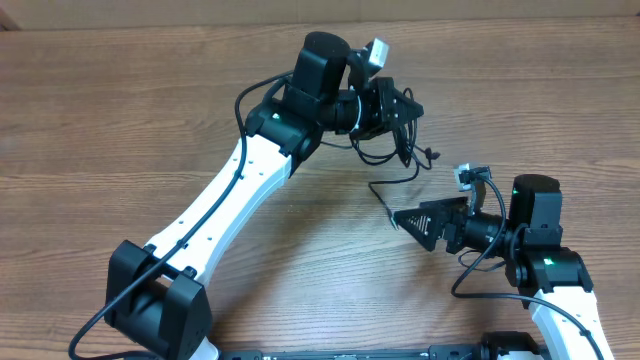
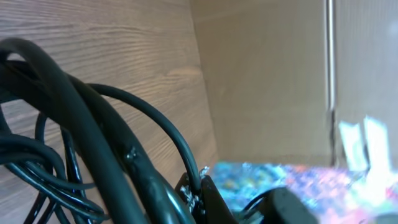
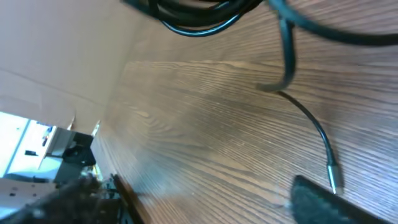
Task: Untangle cables
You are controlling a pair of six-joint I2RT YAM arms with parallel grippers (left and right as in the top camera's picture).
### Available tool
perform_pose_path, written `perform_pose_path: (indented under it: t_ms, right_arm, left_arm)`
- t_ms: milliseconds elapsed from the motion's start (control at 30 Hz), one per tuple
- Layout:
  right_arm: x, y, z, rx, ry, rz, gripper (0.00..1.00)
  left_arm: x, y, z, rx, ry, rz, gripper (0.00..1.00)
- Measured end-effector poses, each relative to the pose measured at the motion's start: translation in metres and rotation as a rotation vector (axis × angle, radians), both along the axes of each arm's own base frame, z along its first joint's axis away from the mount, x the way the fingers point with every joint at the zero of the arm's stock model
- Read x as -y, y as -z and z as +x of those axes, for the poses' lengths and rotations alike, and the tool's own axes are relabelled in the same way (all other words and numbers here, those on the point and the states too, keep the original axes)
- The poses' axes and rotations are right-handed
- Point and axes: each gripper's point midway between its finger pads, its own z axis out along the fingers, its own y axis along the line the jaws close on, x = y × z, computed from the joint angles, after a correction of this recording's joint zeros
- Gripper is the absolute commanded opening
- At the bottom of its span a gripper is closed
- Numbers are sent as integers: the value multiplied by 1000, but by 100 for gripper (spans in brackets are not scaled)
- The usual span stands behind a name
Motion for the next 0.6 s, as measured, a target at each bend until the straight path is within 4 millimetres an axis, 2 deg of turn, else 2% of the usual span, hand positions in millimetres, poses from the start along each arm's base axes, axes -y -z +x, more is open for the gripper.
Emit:
perform_pose_path:
  t_ms: [400, 600]
  right_arm:
    - [3, 3, 2, -2, 20, -21, 100]
    - [13, 12, 11, -60, 118, -54, 100]
  left_arm:
    - [-8, 28, -27, 147, 186, 119, 4]
    - [-6, 23, -50, 271, 363, 67, 4]
